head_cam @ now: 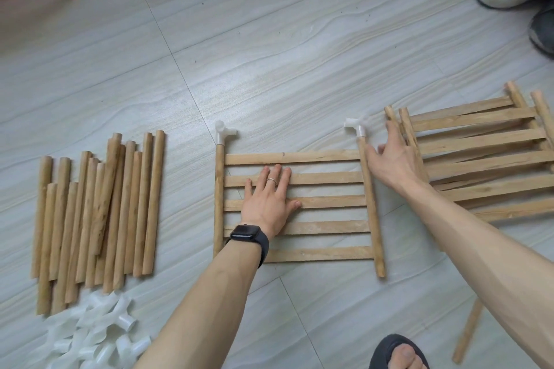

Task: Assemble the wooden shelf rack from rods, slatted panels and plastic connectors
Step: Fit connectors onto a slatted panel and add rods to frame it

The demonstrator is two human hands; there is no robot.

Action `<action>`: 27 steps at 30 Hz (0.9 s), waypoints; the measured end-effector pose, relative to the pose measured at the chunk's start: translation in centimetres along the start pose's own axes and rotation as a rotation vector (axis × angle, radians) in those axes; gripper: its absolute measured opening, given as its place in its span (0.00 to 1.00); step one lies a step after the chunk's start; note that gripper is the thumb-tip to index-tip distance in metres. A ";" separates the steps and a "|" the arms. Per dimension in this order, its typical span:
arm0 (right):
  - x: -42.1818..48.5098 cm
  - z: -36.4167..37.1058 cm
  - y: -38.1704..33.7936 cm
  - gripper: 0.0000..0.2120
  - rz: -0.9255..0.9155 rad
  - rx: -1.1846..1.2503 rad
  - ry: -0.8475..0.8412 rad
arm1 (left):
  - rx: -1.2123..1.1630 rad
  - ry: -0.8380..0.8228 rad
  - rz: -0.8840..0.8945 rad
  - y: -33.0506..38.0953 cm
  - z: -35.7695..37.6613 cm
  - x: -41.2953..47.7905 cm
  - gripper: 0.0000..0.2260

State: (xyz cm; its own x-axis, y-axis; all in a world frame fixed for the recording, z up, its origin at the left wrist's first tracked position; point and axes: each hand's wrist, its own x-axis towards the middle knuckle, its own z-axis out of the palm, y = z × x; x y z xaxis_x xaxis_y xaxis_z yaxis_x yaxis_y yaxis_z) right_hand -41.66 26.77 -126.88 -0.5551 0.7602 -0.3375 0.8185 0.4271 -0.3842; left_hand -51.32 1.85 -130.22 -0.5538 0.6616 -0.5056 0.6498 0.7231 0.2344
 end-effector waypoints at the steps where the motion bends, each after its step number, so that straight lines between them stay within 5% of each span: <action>1: -0.7 0.3 -0.2 0.36 -0.006 -0.002 0.025 | -0.014 0.009 -0.006 0.1 -0.4 0.4 0.33; 4: -4.1 1.7 -1.3 0.35 -0.157 -0.092 0.052 | 0.037 0.061 0.067 -0.4 -1.6 0.4 0.29; 8: -9.5 4.9 -3.1 0.37 -0.474 -0.362 -0.200 | 0.059 0.131 0.165 -4.2 -3.4 -2.8 0.26; 15: -18.0 12.9 -7.4 0.41 -0.812 -0.737 -0.561 | -0.001 0.266 -0.038 -16.6 -4.5 -15.4 0.12; 20: -15.9 13.1 -10.0 0.32 -0.803 -0.800 -0.515 | 0.099 -0.067 -0.088 -20.7 -1.4 -21.8 0.12; 25: -13.0 12.5 -12.2 0.32 -0.692 -0.795 -0.479 | 0.426 -0.404 0.178 -20.8 1.5 -23.2 0.22; 27: -13.0 12.6 -12.4 0.35 -0.673 -0.797 -0.471 | 0.539 -0.430 0.227 -20.3 1.6 -22.6 0.18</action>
State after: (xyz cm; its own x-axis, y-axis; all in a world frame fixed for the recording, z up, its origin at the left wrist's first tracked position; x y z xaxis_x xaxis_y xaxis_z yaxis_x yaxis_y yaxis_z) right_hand -46.48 5.46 -128.55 -0.7789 0.0724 -0.6230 0.1016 0.9948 -0.0114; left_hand -51.16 -28.09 -124.83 -0.1935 0.5669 -0.8007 0.9521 0.3056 -0.0137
